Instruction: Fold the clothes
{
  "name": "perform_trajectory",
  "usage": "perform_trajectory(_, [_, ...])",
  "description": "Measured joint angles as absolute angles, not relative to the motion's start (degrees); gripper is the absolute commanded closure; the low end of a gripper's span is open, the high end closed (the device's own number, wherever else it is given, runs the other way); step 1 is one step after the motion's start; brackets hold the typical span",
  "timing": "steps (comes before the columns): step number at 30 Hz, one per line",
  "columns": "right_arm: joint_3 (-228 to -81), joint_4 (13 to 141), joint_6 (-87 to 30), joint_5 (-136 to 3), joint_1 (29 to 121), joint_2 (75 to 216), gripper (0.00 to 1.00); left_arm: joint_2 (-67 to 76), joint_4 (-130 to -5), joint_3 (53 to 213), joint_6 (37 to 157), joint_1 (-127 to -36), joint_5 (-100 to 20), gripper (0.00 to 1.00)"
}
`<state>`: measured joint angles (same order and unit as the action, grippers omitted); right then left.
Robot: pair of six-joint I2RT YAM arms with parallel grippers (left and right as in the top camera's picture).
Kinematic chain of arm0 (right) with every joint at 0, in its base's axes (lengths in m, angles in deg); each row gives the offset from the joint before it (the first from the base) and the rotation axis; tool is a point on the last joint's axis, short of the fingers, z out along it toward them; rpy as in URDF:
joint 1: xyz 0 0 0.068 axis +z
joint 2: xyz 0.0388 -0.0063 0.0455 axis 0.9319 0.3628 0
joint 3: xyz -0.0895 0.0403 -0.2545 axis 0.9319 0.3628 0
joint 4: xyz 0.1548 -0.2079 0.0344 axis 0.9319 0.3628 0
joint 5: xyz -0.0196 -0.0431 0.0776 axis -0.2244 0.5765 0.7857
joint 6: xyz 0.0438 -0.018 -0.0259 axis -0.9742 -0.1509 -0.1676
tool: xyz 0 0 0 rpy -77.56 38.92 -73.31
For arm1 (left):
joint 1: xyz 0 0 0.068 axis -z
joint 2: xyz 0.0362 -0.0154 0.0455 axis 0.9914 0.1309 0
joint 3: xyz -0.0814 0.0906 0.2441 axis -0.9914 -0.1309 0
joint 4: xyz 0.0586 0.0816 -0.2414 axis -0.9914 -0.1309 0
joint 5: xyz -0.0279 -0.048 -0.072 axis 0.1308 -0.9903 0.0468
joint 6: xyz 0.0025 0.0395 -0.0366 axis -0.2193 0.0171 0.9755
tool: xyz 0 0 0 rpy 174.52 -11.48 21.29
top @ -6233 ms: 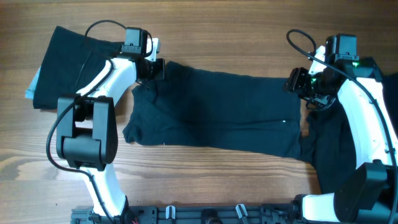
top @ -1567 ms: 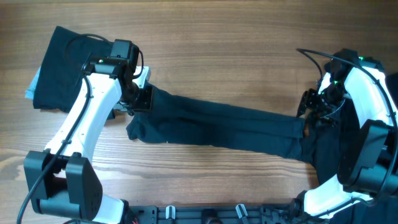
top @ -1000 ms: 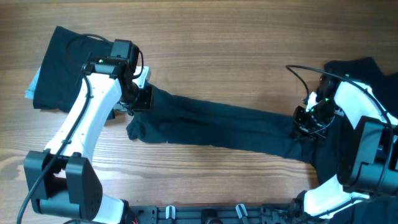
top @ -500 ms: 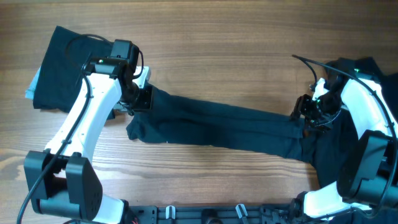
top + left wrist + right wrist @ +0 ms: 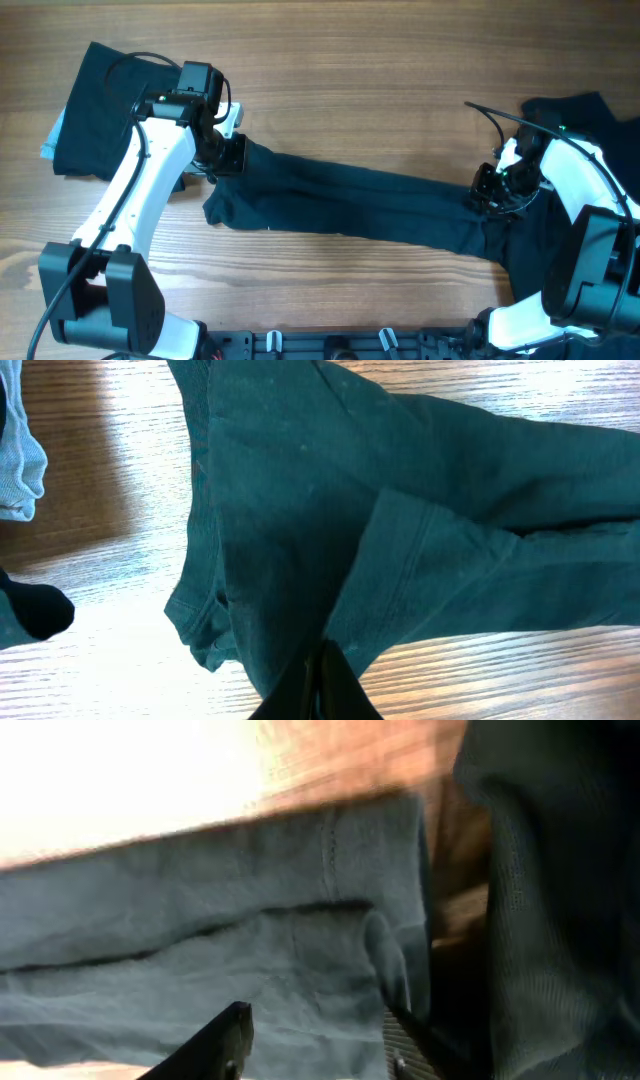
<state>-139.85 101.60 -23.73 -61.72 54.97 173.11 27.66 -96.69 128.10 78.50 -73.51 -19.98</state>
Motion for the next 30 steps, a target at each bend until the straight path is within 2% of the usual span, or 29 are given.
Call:
perform_trajectory(3, [-139.85, 99.35, -23.73, -61.75, 54.97, 173.11, 0.48, 27.66, -96.69, 128.10, 78.50, -73.51, -19.98, 0.96])
perform_trajectory(6, [-139.85, 95.89, -23.97, -61.90, 54.97, 173.11, 0.49, 27.66, -96.66, 128.10, 78.50, -73.51, -19.98, 0.96])
perform_trajectory(8, [-139.85, 94.30, -24.37, -61.90, 54.97, 173.11, 0.53, 27.66, -96.62, 128.10, 78.50, -73.51, -19.98, 0.96])
perform_trajectory(14, [-139.85, 94.71, -25.24, -61.83, 54.97, 173.11, 0.75, 27.66, -96.47, 128.10, 78.50, -73.51, -19.98, 0.96])
perform_trajectory(16, [-139.85, 95.98, -25.22, -61.83, 54.97, 173.11, 0.79, 27.66, -96.47, 128.10, 78.50, -73.51, -19.98, 0.96])
perform_trajectory(19, [-139.85, 99.28, -24.30, -61.79, 54.97, 173.11, 0.64, 27.66, -96.47, 128.10, 78.50, -73.51, -19.98, 0.96])
perform_trajectory(20, [-139.85, 100.55, -23.32, -61.85, 54.97, 173.11, 0.63, 27.66, -96.47, 128.10, 78.50, -73.51, -19.98, 0.96])
perform_trajectory(24, [-139.81, 101.55, -22.14, -61.88, 54.97, 173.11, 0.63, 27.66, -96.47, 128.10, 78.50, -73.51, -19.98, 0.96])
perform_trajectory(27, [-139.81, 101.23, -21.96, -61.88, 54.97, 173.11, 0.67, 27.66, -96.47, 128.10, 78.52, -73.51, -19.98, 0.96])
perform_trajectory(30, [-139.81, 100.33, -21.94, -61.85, 54.97, 173.11, 0.66, 27.66, -96.49, 128.10, 78.52, -73.51, -19.98, 0.96])
